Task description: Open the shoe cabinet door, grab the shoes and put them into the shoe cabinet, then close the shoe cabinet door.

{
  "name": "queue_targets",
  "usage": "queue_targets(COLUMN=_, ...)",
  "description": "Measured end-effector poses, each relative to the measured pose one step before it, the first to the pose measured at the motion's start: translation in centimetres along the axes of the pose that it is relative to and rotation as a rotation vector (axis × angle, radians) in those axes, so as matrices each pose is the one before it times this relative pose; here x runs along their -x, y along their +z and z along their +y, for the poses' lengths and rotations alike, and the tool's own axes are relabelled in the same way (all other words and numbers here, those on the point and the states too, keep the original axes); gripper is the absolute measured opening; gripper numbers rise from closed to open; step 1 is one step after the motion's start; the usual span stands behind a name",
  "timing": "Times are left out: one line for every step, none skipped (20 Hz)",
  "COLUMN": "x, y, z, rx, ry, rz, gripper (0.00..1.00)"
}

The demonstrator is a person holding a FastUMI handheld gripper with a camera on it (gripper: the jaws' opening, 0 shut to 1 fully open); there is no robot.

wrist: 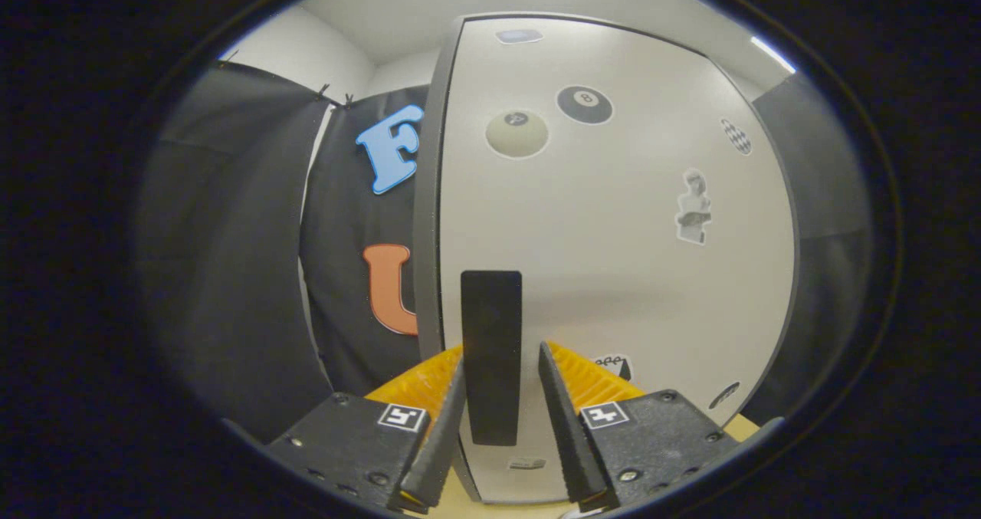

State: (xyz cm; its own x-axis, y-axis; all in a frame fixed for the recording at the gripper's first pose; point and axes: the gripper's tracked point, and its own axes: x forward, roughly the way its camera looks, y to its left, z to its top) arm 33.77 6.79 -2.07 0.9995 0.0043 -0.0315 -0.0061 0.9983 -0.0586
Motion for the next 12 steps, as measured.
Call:
queue_targets(x=0.143, y=-0.094, z=-0.177, rx=0.00442, ry=-0.02241, rz=0.00949, gripper=0.43)
queue_targets(x=0.147, y=-0.012, z=-0.119, rx=-0.00027, ry=-0.00752, rz=0.01605, gripper=0.39)
queue_targets(x=-0.006, y=-0.075, z=-0.094, rx=-0.01514, ry=0.00124, rz=0.00534, gripper=0.35)
queue_targets(x=0.130, y=-0.044, z=0.063, rx=-0.01270, ry=0.01225, rz=0.00867, gripper=0.34)
queue_targets(x=0.134, y=0.035, z=-0.139, rx=0.00270, ry=0.01450, rz=0.00534, gripper=0.31)
queue_targets(x=0.214, y=-0.039, z=-0.006, rx=0.00433, ry=0.01413, rz=0.00347, gripper=0.31)
queue_targets(x=0.172, y=-0.026, z=0.022, rx=0.00060, ry=0.01502, rz=0.00250, gripper=0.30)
queue_targets(x=0.214, y=-0.047, z=-0.001, rx=-0.00634, ry=0.01815, rz=0.00241, gripper=0.29)
queue_targets(x=0.229, y=-0.008, z=0.014, rx=-0.01142, ry=0.01772, rz=0.00044, gripper=0.29)
queue_targets(x=0.310, y=0.009, z=-0.014, rx=0.00183, ry=0.01584, rz=-0.00009, gripper=0.29)
queue_targets(x=0.442, y=0.040, z=0.004, rx=0.00071, ry=0.01340, rz=0.00068, gripper=0.29)
queue_targets(x=0.505, y=0.001, z=0.030, rx=0.00412, ry=0.01199, rz=0.00327, gripper=0.29)
